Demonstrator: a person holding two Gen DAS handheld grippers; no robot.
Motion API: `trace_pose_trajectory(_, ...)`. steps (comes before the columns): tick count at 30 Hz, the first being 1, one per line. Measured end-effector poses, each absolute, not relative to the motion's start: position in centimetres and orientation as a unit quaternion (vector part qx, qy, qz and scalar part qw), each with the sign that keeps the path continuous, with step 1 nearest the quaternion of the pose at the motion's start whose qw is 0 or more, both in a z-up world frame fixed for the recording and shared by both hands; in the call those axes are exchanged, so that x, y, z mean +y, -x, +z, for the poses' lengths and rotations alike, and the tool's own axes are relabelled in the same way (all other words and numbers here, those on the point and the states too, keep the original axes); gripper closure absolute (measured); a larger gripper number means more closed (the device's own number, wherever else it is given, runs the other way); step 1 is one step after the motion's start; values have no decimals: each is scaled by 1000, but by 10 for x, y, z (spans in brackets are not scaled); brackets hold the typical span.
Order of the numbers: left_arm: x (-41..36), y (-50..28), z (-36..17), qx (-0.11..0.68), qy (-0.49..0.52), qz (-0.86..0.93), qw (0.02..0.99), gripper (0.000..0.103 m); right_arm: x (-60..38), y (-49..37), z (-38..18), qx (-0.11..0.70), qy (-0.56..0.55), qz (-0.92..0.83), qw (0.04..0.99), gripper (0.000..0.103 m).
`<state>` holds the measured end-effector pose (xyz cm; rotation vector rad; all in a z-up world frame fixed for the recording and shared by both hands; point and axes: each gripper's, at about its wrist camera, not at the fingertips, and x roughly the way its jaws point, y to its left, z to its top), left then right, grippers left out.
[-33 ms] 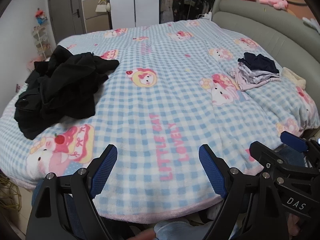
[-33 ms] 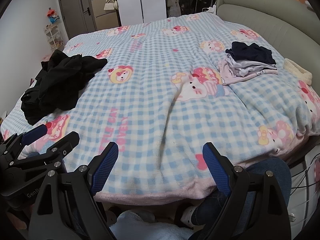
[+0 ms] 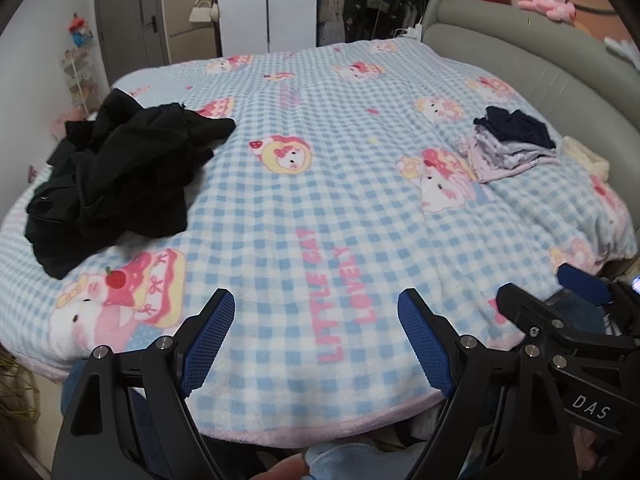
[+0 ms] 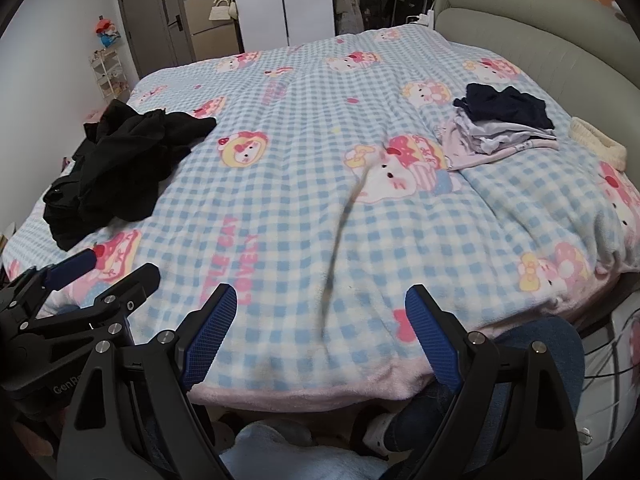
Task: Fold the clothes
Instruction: 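Move both grippers toward the crumpled black jacket on the bed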
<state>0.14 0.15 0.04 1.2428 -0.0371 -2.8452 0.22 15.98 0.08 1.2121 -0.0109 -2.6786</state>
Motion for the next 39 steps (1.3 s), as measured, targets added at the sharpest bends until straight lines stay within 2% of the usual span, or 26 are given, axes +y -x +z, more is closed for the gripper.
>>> trace_pose_trajectory(3, 8, -6, 0, 1, -390, -920, 26, 17, 135, 4, 7, 22, -420, -901, 106, 14)
trace_pose_trajectory(5, -2, -7, 0, 48, -394, -918, 17, 17, 119, 9, 11, 40, -426, -897, 110, 14)
trace_pose_trajectory(11, -88, 13, 3, 123, -397, -909, 23, 17, 90, 40, 27, 50, -415, -895, 158, 14)
trace_pose_trajectory(21, -213, 31, -4, 165, -377, -903, 124, 17, -38, 88, 34, 102, -398, -876, 251, 14)
trace_pose_trajectory(29, -287, 64, -29, 206, -354, -901, 146, 19, -145, 136, 7, 95, -413, -851, 311, 14)
trace_pose_trajectory(36, -325, 96, -66, 256, -370, -885, 122, 19, -187, 170, -15, 89, -430, -844, 309, 14)
trace_pose_trajectory(39, -326, 109, -79, 250, -379, -878, 150, 19, -202, 183, -26, 95, -439, -837, 314, 12)
